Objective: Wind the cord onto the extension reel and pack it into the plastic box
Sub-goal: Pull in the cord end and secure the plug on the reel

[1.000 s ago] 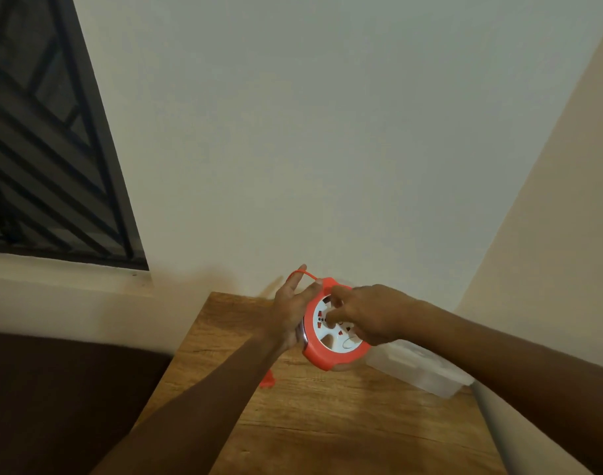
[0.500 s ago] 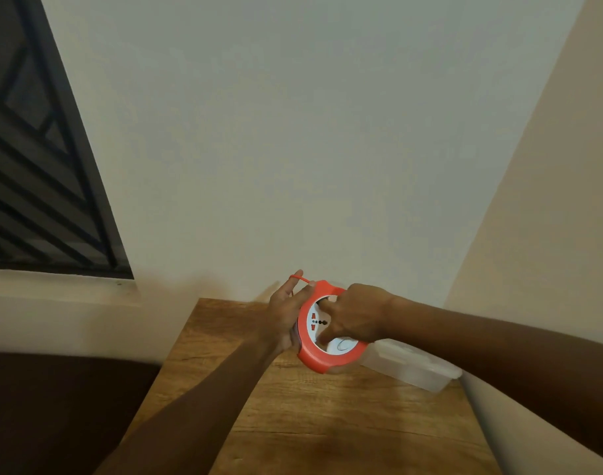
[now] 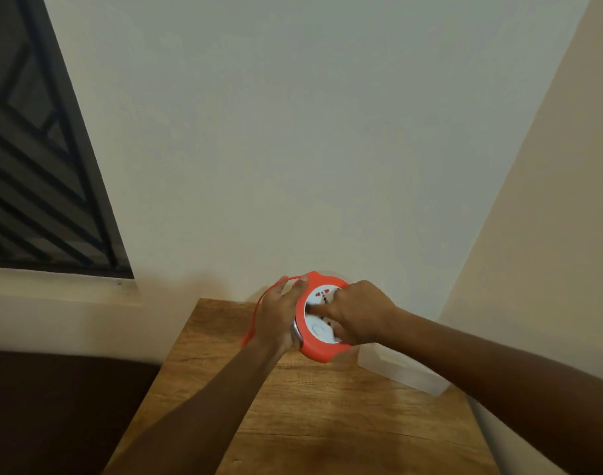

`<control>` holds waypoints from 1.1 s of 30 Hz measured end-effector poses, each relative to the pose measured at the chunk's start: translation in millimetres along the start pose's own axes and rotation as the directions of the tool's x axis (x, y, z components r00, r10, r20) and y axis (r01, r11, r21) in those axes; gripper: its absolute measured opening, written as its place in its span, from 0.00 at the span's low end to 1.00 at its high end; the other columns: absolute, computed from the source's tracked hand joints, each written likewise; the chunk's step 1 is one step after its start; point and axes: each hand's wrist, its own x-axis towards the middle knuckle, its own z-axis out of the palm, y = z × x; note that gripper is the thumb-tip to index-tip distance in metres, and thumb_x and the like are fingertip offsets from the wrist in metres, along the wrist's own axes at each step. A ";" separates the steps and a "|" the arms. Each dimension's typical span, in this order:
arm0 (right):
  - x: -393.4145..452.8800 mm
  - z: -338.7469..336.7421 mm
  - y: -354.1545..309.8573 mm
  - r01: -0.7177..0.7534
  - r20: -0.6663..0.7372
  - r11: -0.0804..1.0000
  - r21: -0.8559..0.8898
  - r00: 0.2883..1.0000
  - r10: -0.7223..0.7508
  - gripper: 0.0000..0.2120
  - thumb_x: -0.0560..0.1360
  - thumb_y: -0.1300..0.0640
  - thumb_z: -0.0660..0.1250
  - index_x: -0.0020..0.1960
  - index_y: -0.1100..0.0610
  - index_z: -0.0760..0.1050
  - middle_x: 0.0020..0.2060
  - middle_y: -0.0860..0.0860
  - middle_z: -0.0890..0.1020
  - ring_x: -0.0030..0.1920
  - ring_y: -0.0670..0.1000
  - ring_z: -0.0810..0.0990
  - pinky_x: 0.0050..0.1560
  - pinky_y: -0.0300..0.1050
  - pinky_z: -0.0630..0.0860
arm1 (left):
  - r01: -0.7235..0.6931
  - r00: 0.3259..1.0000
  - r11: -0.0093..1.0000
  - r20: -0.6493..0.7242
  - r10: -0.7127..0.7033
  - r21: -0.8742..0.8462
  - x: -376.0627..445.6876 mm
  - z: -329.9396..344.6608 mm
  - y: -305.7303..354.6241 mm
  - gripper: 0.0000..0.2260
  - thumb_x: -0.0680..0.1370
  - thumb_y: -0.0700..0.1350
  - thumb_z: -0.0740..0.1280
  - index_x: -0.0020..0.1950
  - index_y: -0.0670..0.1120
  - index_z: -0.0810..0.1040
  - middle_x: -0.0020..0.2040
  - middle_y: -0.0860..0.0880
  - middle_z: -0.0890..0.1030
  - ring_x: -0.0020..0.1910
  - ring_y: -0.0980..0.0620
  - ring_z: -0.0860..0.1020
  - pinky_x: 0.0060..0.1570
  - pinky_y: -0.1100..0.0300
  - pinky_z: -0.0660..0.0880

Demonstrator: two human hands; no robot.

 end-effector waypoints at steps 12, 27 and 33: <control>22.1 13.6 -38.1 -0.518 0.501 -0.216 0.828 0.510 0.699 0.21 0.78 0.45 0.64 0.64 0.57 0.77 0.53 0.54 0.85 0.46 0.52 0.84 0.48 0.50 0.84 | -0.124 0.992 0.991 -0.031 0.122 -0.045 -2.3 1.6 11.2 0.12 0.80 0.50 0.73 0.63 0.50 0.80 0.54 0.42 0.88 0.49 0.37 0.88 0.46 0.38 0.86; -3.5 -17.1 13.6 0.346 0.110 0.928 -0.140 0.937 -0.333 0.37 0.72 0.53 0.76 0.75 0.43 0.60 0.68 0.58 0.69 0.50 0.57 0.81 0.39 0.46 0.79 | 0.001 0.996 0.999 0.086 -0.005 0.051 -6.4 -9.5 10.4 0.14 0.82 0.50 0.70 0.61 0.42 0.82 0.53 0.39 0.88 0.47 0.38 0.88 0.41 0.49 0.85; 3.2 -24.7 17.5 0.406 0.097 0.894 -0.188 0.914 -0.395 0.39 0.71 0.52 0.77 0.75 0.46 0.59 0.68 0.58 0.70 0.50 0.58 0.81 0.40 0.47 0.80 | 0.068 0.989 0.996 0.125 -0.075 0.057 -1.8 -11.3 13.3 0.13 0.82 0.51 0.69 0.60 0.43 0.84 0.53 0.38 0.88 0.48 0.36 0.88 0.44 0.44 0.86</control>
